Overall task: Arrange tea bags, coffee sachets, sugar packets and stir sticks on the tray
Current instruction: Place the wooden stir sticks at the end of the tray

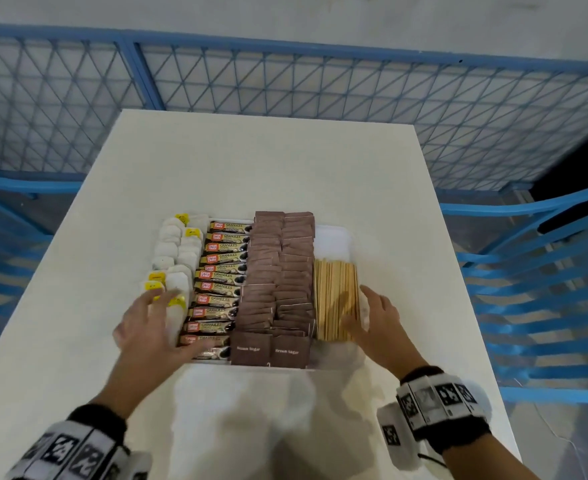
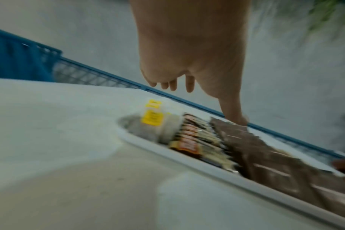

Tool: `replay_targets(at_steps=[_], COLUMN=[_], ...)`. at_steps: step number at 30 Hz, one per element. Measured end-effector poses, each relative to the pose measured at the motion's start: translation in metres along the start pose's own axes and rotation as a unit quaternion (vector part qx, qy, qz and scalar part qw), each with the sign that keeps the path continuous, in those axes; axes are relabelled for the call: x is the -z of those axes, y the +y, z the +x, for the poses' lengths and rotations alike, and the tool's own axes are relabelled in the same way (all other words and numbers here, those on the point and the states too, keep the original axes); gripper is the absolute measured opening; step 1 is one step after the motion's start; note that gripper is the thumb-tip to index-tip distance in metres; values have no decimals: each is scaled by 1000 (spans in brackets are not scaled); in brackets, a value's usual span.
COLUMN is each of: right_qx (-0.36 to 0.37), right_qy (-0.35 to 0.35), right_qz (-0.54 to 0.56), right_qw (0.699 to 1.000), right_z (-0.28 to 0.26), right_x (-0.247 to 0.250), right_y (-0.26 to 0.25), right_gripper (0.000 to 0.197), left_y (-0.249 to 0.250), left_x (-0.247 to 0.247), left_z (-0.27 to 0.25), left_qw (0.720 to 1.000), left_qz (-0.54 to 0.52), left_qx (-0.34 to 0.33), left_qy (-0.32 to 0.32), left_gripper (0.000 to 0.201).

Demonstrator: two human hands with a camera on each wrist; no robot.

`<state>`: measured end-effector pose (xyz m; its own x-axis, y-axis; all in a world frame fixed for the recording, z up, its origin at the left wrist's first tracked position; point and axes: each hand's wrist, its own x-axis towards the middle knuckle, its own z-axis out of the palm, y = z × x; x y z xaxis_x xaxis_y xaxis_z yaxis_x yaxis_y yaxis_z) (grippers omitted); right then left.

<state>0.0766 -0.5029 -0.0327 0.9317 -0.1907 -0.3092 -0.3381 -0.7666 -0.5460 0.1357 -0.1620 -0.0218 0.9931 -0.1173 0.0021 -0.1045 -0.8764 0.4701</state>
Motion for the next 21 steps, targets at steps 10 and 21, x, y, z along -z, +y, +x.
replay_targets(at_steps=[10, 21], right_qx=[2, 28], right_qy=[-69, -7], right_qz=[-3, -7], right_qw=[998, 1000], right_z=[-51, -49], right_x=[-29, -31], right_y=[-3, -10], right_gripper=[118, 104], left_y=[-66, -68], left_x=[11, 8], left_z=[-18, -12], left_qw=[978, 980], left_qz=[-26, -142], left_qx=[115, 103], left_qy=[-173, -95], left_gripper=[157, 111])
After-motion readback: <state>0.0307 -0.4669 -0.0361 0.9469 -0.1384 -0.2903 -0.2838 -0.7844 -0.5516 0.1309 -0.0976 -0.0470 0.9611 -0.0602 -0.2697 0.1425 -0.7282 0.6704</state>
